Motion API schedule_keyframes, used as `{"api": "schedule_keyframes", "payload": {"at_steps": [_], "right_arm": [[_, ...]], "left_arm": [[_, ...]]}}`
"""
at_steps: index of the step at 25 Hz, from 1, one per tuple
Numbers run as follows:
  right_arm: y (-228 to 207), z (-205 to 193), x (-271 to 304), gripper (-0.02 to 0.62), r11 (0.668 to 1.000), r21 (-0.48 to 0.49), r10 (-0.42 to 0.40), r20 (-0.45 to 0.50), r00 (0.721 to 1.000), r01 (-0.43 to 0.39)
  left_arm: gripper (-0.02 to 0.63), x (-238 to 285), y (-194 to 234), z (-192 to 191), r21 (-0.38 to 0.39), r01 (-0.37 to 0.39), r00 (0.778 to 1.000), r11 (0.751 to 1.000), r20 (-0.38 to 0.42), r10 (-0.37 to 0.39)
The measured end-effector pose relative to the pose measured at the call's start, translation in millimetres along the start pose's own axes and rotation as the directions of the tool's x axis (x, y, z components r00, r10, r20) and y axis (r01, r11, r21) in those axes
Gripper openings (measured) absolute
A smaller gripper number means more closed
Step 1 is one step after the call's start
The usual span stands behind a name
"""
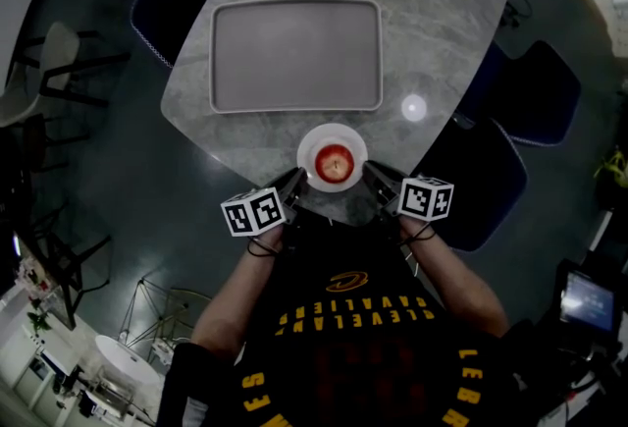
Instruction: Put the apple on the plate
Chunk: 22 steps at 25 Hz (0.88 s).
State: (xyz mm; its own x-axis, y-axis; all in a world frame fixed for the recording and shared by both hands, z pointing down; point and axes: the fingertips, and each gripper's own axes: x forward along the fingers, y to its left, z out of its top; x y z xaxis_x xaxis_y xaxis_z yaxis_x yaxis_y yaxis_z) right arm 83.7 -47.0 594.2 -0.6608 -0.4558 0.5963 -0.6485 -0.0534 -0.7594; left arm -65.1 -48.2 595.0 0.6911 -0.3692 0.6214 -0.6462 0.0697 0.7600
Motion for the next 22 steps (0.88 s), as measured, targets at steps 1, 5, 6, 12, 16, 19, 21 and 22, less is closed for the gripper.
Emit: {"api": "schedule_keyframes", "payload": {"at_steps": [1, 5, 6, 12, 16, 19, 21, 22], "right_arm": [[4.4, 2.3, -1.0, 0.034, 1.000, 0.000, 0.008, 0.007, 1.000, -0.008], [19.7, 11.0, -4.1, 0.031, 0.999, 0.022, 0.037, 0.041, 0.998, -0.038], [22.2, 13.8, -3.8, 0.031, 0.998, 0.033, 0.046, 0.052, 0.998, -0.048], [42.6, 40.2, -2.2, 0.028, 0.990, 0.070, 0.117, 0.116, 0.986, -0.126], [58.1, 60.6, -2.8, 0.028, 0.983, 0.056, 0.163, 0.151, 0.975, -0.173], [68.2, 74.8, -1.7, 0.028, 0.980, 0.042, 0.185, 0.174, 0.967, -0.195], [76.6, 84.9, -0.4, 0.028, 0.976, 0.027, 0.209, 0.186, 0.960, -0.217], [81.1, 90.1, 0.5, 0.028, 0.973, 0.018, 0.221, 0.191, 0.956, -0.229]], "left_arm": [[0.037, -3.3, -2.2, 1.8, -0.001, 0.010, 1.000, 1.000, 0.006, -0.010], [0.037, -13.5, -9.5, 10.3, -0.010, 0.039, 0.999, 0.999, 0.032, -0.039], [0.037, -14.7, -10.7, 13.8, -0.015, 0.045, 0.998, 0.999, 0.040, -0.044], [0.031, -24.8, -28.9, 43.0, -0.043, 0.106, 0.989, 0.993, 0.107, -0.101], [0.028, -32.3, -44.8, 64.2, -0.043, 0.161, 0.978, 0.986, 0.144, -0.153], [0.026, -35.3, -51.5, 79.4, -0.041, 0.186, 0.971, 0.982, 0.162, -0.177], [0.026, -36.0, -54.1, 89.1, -0.039, 0.198, 0.967, 0.979, 0.169, -0.189], [0.026, -36.3, -55.3, 93.8, -0.040, 0.203, 0.966, 0.978, 0.171, -0.194]]}}
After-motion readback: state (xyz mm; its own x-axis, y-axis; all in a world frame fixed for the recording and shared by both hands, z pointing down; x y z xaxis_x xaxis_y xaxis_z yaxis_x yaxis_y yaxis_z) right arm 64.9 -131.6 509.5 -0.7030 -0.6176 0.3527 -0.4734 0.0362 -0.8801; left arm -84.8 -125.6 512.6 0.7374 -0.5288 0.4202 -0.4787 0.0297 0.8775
